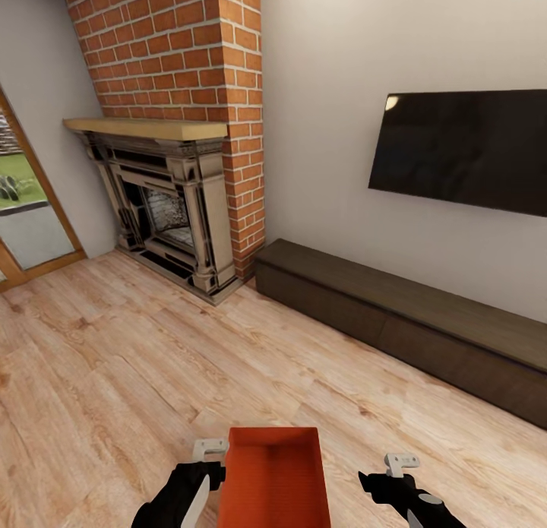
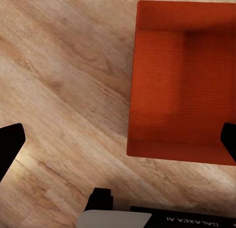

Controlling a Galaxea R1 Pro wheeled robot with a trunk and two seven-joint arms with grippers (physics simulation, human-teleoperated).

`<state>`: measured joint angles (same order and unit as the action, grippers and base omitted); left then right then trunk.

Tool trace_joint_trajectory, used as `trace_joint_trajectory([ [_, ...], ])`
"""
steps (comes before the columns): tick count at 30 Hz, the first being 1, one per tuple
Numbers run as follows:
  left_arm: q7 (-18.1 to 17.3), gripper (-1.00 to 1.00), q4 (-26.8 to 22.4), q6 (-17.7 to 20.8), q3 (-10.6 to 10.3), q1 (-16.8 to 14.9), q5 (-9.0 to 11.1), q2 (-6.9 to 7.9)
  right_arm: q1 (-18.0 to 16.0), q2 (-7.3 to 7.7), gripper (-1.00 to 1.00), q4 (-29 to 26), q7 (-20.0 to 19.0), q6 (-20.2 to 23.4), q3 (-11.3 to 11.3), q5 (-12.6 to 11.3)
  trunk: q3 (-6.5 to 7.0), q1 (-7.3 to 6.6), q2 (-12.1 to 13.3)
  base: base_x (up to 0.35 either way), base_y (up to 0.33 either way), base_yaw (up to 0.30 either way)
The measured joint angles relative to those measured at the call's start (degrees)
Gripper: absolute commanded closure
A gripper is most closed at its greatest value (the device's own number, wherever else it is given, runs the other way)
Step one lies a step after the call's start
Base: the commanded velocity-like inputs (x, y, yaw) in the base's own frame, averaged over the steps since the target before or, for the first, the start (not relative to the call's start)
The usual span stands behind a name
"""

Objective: Move the two storage containers from the living room to the garage. In the garage, place one container on the floor and stack the other container on top of it (either order is fine).

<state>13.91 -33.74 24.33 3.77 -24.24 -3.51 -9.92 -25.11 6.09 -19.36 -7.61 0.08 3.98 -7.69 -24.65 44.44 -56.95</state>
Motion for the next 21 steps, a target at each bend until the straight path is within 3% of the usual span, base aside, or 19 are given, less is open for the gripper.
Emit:
trace_joint_trajectory([
  [21,0.2,-1.0,0.2,0.3,0.1,0.0,0.0,0.0,0.0,-0.09,-1.0,-0.1,-0.8,0.0,0.3,0.3,-3.77,4.61,-8.4,0.0,0.0,0.0],
])
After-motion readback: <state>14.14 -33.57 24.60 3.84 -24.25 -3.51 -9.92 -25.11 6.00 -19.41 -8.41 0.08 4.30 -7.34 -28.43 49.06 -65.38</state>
